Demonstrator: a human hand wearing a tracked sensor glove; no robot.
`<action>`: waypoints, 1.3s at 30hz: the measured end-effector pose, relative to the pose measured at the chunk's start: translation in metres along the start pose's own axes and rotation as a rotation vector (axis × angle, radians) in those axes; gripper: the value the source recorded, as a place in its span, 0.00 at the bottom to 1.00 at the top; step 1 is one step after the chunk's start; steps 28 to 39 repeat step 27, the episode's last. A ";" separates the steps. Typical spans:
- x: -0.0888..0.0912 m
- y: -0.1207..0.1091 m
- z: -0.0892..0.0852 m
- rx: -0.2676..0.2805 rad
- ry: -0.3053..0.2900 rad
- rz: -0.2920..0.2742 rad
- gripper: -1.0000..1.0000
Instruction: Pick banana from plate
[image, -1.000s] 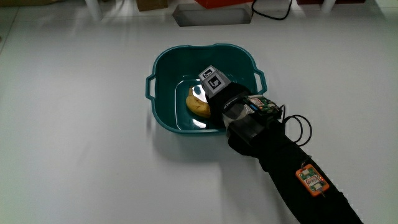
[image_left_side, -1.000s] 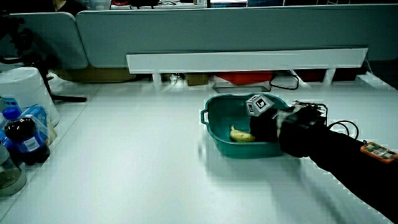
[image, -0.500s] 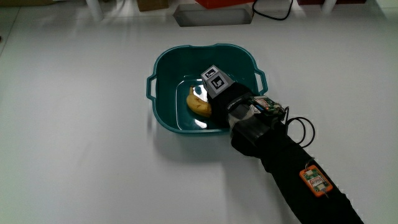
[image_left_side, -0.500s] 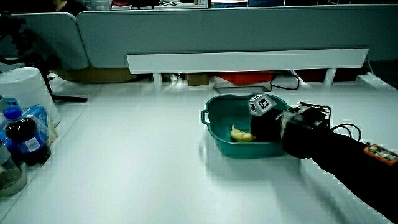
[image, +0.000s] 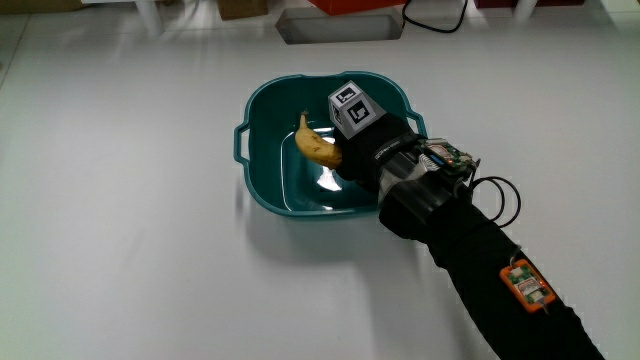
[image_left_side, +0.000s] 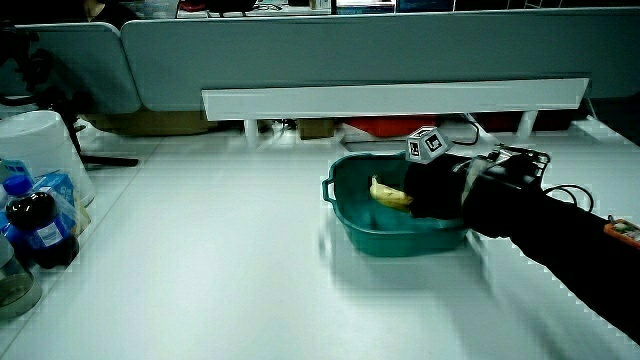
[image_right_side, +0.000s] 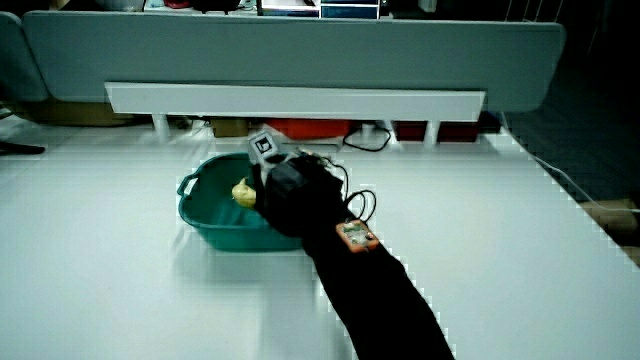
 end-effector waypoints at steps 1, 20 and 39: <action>0.000 -0.002 0.002 0.018 -0.002 0.000 1.00; -0.025 -0.108 0.042 0.274 -0.042 0.163 1.00; -0.039 -0.148 0.042 0.343 -0.076 0.182 1.00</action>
